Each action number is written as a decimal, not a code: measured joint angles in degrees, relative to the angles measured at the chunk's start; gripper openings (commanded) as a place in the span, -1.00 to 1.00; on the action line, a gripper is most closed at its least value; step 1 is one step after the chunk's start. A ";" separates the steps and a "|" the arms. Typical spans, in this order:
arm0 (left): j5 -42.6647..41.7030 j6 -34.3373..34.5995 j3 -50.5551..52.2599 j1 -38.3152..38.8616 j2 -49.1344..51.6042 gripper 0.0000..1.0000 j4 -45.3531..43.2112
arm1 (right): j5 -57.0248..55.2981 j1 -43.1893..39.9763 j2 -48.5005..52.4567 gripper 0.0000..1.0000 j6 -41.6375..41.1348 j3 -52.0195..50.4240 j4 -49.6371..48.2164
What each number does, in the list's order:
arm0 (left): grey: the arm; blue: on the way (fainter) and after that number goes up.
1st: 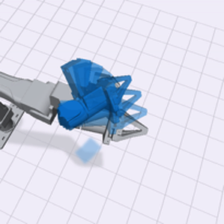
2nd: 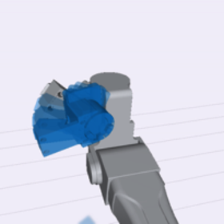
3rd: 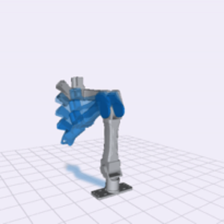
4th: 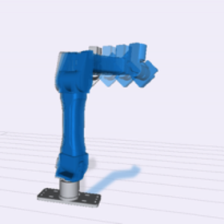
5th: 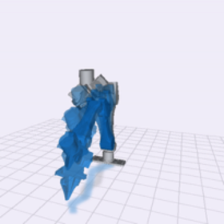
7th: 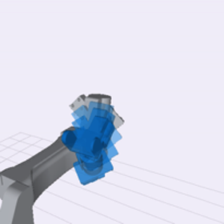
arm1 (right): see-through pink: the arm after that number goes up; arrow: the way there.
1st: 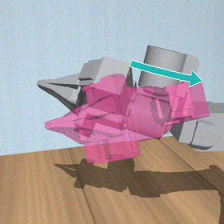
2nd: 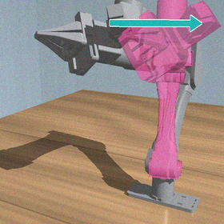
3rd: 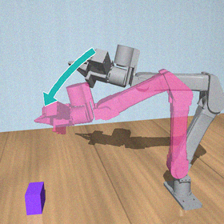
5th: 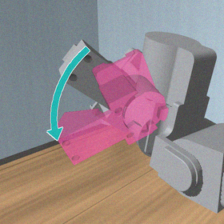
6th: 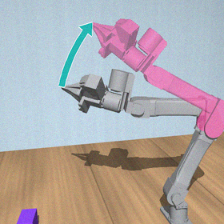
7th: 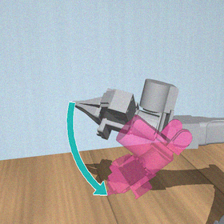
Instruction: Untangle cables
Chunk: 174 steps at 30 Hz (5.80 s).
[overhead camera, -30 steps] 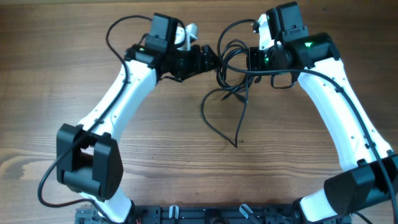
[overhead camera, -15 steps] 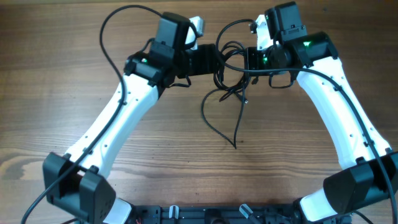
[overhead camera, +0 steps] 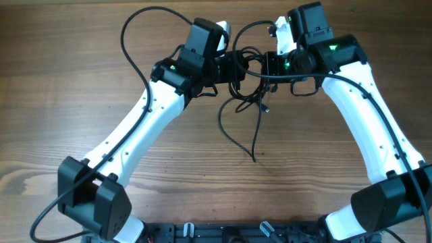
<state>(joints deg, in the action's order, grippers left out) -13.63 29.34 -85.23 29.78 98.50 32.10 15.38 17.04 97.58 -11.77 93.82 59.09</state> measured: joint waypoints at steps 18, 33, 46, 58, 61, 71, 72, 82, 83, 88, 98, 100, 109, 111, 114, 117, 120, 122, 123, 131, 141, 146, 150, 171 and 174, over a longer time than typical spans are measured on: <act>4.98 2.43 0.00 0.22 2.93 0.24 -1.55 | 3.13 0.00 0.00 -0.91 0.33 0.00 -0.39; 7.82 3.85 0.00 0.31 5.64 0.23 -0.74 | 10.62 -3.21 -5.35 -0.91 3.06 -0.04 -1.11; 7.43 4.24 -0.44 1.01 5.64 0.20 2.95 | 25.64 -20.72 -17.68 -0.91 2.54 -0.04 -2.23; 7.34 4.87 -0.48 1.09 5.64 -0.30 3.48 | 14.71 -29.57 -15.54 -0.91 -5.97 -0.17 4.24; 7.58 4.85 -0.48 1.07 5.64 -0.32 2.32 | 11.02 -29.40 -12.63 -0.91 -6.40 -0.74 5.38; 7.28 4.81 -0.42 0.59 3.78 -0.92 -2.64 | 8.79 -25.38 1.66 -0.88 -3.06 -5.35 4.83; 7.17 4.70 -0.39 0.59 2.93 -0.92 -2.80 | 8.85 -25.09 2.62 -0.83 -2.64 -5.35 4.66; 6.91 4.39 -0.39 -0.13 -8.02 -0.66 -3.17 | 16.90 -21.55 6.25 -0.06 5.33 -5.42 4.09; 6.93 4.42 -0.39 -0.28 -8.04 -0.62 -2.58 | 17.44 -21.27 6.25 0.03 5.70 -5.42 4.11; 6.23 4.46 -0.37 -0.52 -6.91 -0.41 1.14 | 17.25 -20.02 6.25 0.11 5.92 -5.42 4.09; -1.77 4.37 -0.37 2.05 -1.40 -0.09 -0.09 | -1.53 -26.23 5.25 0.83 -5.46 0.50 5.11; -3.61 4.04 -0.37 3.43 0.74 0.01 -1.60 | -2.64 -27.58 4.33 0.84 -6.23 0.83 5.14; -6.84 -4.87 -0.37 11.02 11.08 0.31 -4.74 | -3.65 -28.98 3.50 0.84 -5.92 1.09 6.40; -6.67 -5.53 -0.37 11.76 12.96 0.32 -4.76 | -3.65 -28.98 3.50 0.85 -5.92 1.09 6.54; -6.56 -6.19 -0.31 12.92 15.67 0.44 -6.21 | -3.63 -28.98 3.50 0.85 -5.90 1.09 6.51; -6.36 -6.38 -0.15 14.56 17.57 0.53 -10.97 | -3.63 -28.98 3.50 0.85 -5.73 1.09 6.54; -6.08 -6.40 -0.11 16.81 18.36 0.59 -17.31 | -3.63 -28.98 3.50 0.85 -5.70 1.09 7.02; -5.44 -6.43 -0.13 18.56 18.78 0.61 -21.29 | -3.61 -28.98 3.50 0.85 -5.64 1.09 7.45; -4.63 -6.49 -0.13 19.39 19.10 0.61 -22.82 | -3.61 -28.98 3.50 0.85 -5.46 1.09 7.63; 1.88 -11.06 -0.15 22.16 26.25 0.54 -28.41 | -3.41 -28.92 3.50 0.85 -4.42 1.09 7.80; 6.91 -16.11 -0.15 23.08 29.33 0.42 -36.15 | -3.41 -28.92 3.50 0.85 -4.42 1.09 7.80; 7.93 -19.39 -0.15 24.65 32.04 0.40 -35.98 | -3.41 -28.92 3.50 0.85 -4.42 1.09 7.80; 11.30 -21.90 -0.33 25.59 32.09 0.39 -33.88 | -3.41 -28.92 3.50 0.86 -4.42 1.09 7.80; 21.88 -23.76 -0.33 19.47 17.79 0.40 -5.16 | -3.39 -28.92 3.50 0.87 -4.42 1.09 6.47; 20.79 -23.76 -0.35 19.71 13.62 0.39 -6.34 | -3.39 -28.92 3.50 0.87 -4.42 1.09 6.49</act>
<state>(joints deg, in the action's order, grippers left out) 7.16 5.58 -85.58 49.50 112.12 25.76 11.99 -11.88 101.08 -16.19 94.91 65.58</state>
